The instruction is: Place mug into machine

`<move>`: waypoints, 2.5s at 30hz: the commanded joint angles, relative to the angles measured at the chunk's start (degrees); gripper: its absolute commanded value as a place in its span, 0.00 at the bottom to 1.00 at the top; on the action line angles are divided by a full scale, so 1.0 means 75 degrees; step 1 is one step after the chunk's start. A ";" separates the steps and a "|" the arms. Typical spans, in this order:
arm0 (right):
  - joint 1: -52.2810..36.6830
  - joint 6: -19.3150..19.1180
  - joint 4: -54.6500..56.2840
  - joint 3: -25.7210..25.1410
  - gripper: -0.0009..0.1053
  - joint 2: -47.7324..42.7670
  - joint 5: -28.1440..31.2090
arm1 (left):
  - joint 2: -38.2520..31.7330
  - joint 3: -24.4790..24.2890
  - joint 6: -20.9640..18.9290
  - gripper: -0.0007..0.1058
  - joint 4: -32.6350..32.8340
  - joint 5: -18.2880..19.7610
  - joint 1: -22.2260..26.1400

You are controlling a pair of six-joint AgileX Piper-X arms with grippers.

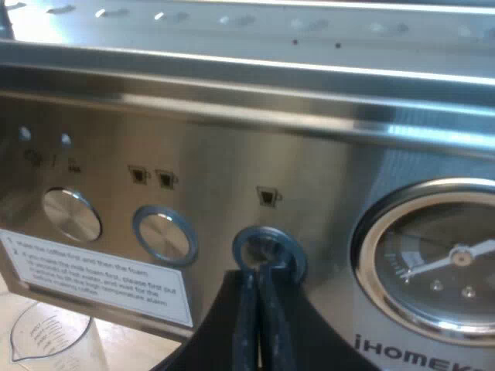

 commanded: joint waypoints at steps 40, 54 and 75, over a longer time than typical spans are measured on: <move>0.1207 0.0019 0.3849 -0.0210 0.25 -0.2777 0.0121 | 0.0003 -0.0694 0.0011 0.76 0.0484 0.0133 -0.0019; -0.1078 0.1459 0.4814 -0.0210 0.59 -0.2911 -0.1489 | 0.0629 -0.0767 0.0075 0.76 0.0077 0.0449 -0.0019; -0.4482 0.0369 0.6122 -0.0210 0.59 -0.4558 -0.1442 | 0.2916 -0.2245 0.0075 0.76 -0.0519 0.0468 0.1862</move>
